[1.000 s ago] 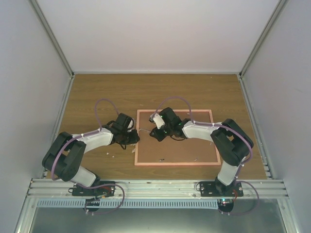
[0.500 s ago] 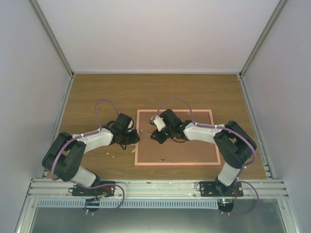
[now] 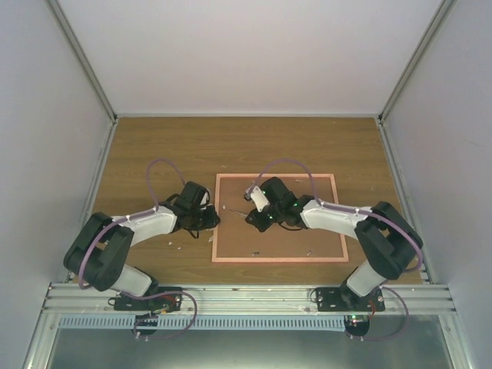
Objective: Take the photo out of the frame
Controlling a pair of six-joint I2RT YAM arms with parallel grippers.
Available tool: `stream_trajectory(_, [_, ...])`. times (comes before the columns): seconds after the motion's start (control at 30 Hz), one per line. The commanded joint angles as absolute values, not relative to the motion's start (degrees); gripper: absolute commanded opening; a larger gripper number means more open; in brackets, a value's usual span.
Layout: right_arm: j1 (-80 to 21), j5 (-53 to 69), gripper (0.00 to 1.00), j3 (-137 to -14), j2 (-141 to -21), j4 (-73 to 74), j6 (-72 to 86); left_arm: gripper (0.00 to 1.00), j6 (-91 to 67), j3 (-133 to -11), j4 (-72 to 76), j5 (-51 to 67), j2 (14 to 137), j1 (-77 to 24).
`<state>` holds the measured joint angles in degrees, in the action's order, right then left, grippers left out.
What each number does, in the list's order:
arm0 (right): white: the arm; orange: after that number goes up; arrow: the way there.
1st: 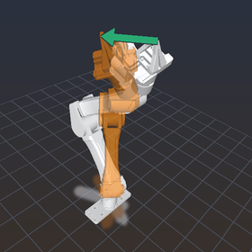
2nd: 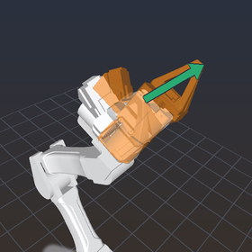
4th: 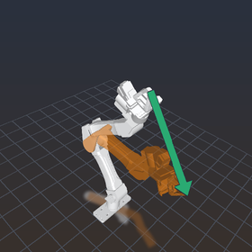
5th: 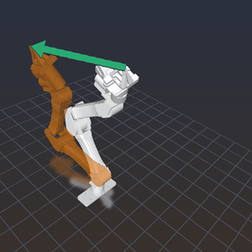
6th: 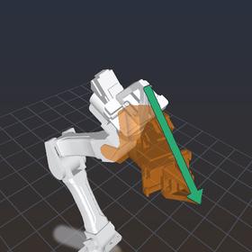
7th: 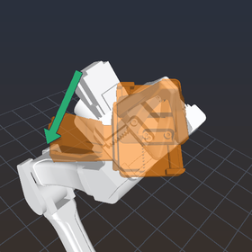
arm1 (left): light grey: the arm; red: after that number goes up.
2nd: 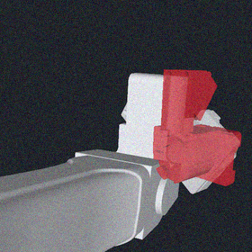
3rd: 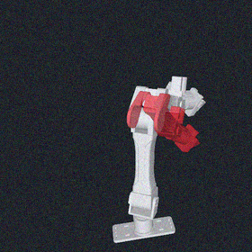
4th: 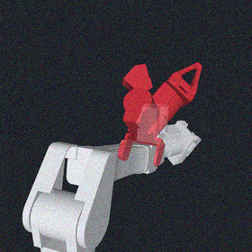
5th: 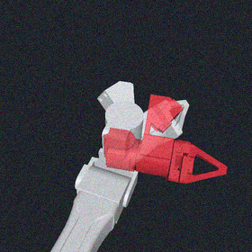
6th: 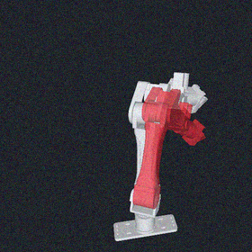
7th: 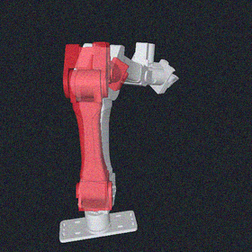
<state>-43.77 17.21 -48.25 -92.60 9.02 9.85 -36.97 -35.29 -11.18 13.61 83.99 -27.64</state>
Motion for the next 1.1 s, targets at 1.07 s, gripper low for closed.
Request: stream_trajectory(1.07, [-14.08, -14.27, 0.01, -25.56, -62.62, 7.59, 38.91, 0.29, -64.11, -14.16, -21.10, 2.92, 50.13, -18.10])
